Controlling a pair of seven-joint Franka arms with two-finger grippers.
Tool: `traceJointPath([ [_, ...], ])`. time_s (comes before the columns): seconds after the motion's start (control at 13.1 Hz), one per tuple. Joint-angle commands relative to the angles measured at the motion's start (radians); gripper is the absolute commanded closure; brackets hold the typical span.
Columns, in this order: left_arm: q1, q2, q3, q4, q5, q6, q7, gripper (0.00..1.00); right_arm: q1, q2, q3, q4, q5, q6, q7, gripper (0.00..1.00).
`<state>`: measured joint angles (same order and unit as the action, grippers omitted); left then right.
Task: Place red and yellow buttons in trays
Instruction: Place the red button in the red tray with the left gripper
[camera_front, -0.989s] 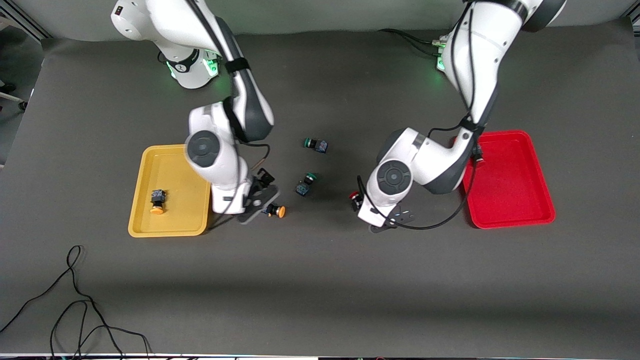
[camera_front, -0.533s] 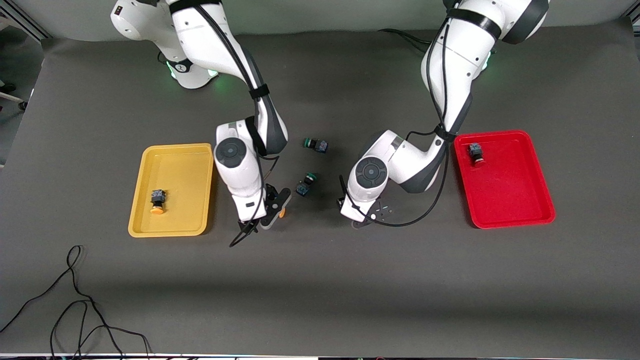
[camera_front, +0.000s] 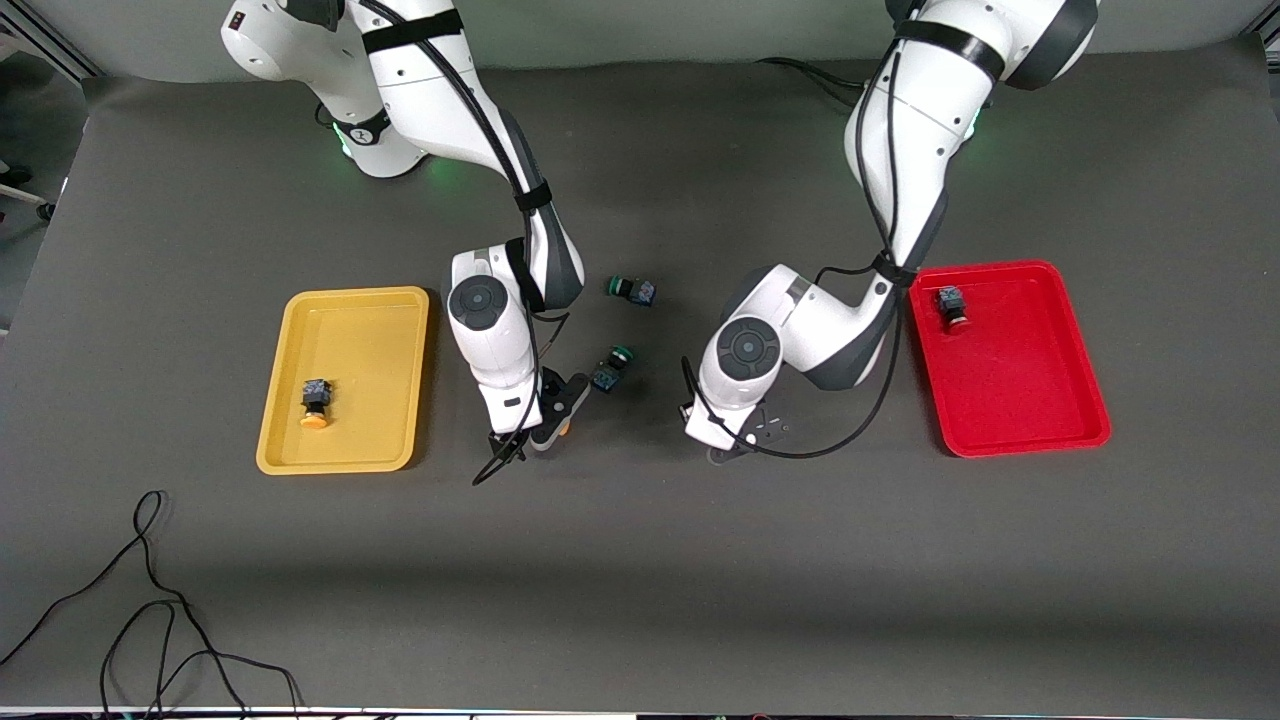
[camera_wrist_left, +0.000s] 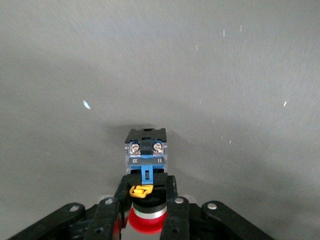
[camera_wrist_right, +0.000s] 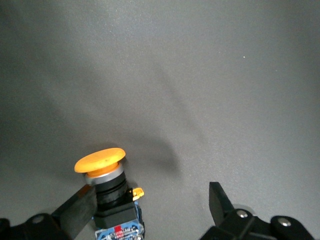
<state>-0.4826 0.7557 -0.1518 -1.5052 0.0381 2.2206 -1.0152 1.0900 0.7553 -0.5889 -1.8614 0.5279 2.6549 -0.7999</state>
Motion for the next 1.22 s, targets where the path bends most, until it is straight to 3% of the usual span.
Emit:
traceJointPath([
  [0.0, 0.060, -0.119, 0.005, -0.009, 0.006, -0.151, 0.084, 1.00, -0.013, -0.001, 0.015, -0.015, 0.052, 0.016, -0.036, 0.00],
  [0.15, 0.142, -0.232, 0.005, -0.059, 0.009, -0.283, 0.202, 1.00, -0.012, -0.019, 0.015, -0.012, 0.066, -0.021, -0.036, 0.00],
  [0.23, 0.188, -0.315, 0.005, -0.132, 0.019, -0.295, 0.258, 1.00, -0.013, -0.036, 0.014, -0.010, 0.066, -0.061, -0.039, 0.00],
  [0.46, 0.362, -0.575, 0.003, -0.482, 0.026, -0.227, 0.499, 1.00, -0.009, -0.042, 0.014, -0.013, 0.066, -0.078, -0.048, 0.00],
  [0.61, 0.476, -0.654, 0.004, -0.634, 0.026, -0.175, 0.657, 1.00, -0.013, -0.033, 0.014, -0.012, 0.066, -0.070, -0.050, 0.00],
  [0.84, 0.593, -0.684, 0.006, -0.830, 0.028, 0.002, 0.800, 1.00, -0.027, -0.022, 0.015, -0.010, 0.069, -0.052, -0.062, 0.02],
  [0.99, 0.669, -0.670, 0.008, -0.930, 0.032, 0.150, 0.921, 1.00, -0.028, -0.019, 0.017, -0.010, 0.069, -0.047, -0.062, 0.19],
  [1.14, 0.723, -0.626, 0.008, -1.004, 0.092, 0.319, 0.949, 1.00, -0.035, -0.016, 0.018, -0.007, 0.084, -0.050, -0.061, 0.49],
])
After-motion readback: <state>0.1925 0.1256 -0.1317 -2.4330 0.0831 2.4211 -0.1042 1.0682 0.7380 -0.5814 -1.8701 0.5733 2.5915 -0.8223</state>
